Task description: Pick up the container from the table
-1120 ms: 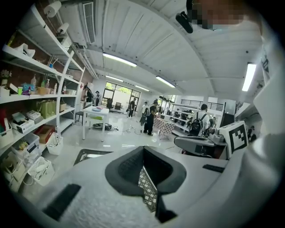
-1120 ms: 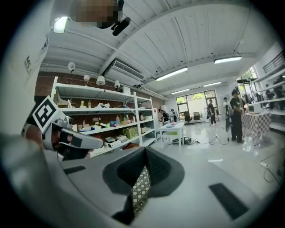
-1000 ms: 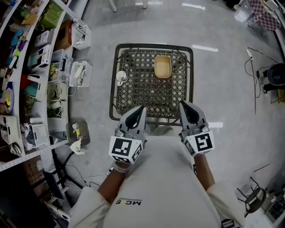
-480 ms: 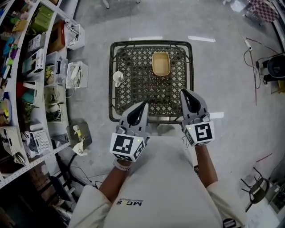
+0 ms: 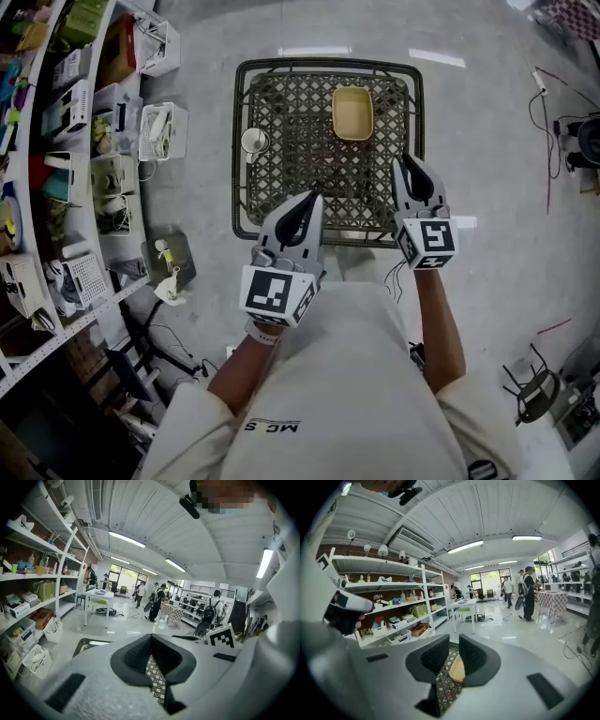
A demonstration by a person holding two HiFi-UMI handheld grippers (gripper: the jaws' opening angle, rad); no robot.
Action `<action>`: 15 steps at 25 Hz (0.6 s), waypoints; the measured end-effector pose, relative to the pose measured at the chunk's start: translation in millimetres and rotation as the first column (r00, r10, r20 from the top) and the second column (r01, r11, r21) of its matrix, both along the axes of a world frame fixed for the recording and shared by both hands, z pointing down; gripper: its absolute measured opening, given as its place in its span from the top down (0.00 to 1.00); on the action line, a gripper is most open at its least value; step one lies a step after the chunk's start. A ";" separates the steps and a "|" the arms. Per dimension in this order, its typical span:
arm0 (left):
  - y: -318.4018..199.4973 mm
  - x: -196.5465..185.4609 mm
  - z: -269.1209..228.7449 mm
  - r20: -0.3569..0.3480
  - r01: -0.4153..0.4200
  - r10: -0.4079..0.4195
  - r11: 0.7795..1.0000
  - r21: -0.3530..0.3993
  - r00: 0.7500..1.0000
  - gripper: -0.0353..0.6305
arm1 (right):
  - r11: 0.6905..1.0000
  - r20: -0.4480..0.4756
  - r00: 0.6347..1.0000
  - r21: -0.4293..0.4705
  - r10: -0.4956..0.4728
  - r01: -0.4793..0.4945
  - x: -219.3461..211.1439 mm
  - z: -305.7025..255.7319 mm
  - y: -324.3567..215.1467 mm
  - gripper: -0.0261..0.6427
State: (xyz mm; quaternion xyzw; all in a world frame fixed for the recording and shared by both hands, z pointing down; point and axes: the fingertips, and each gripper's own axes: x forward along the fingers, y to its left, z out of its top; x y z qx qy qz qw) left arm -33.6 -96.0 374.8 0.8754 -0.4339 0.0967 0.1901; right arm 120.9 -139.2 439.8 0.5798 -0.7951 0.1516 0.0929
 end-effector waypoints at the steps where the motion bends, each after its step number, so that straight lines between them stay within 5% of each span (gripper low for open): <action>1: -0.7 -0.2 3.4 0.001 0.000 0.000 1.000 -0.006 1.000 0.92 | 1.000 0.000 1.000 -0.013 0.005 -0.005 1.2 9.1 -3.5 0.87; 15: -19.6 -0.6 40.5 0.014 0.019 -0.018 0.998 -0.062 1.000 0.92 | 0.981 0.009 0.999 -0.189 0.036 -0.034 1.1 120.9 -53.4 0.86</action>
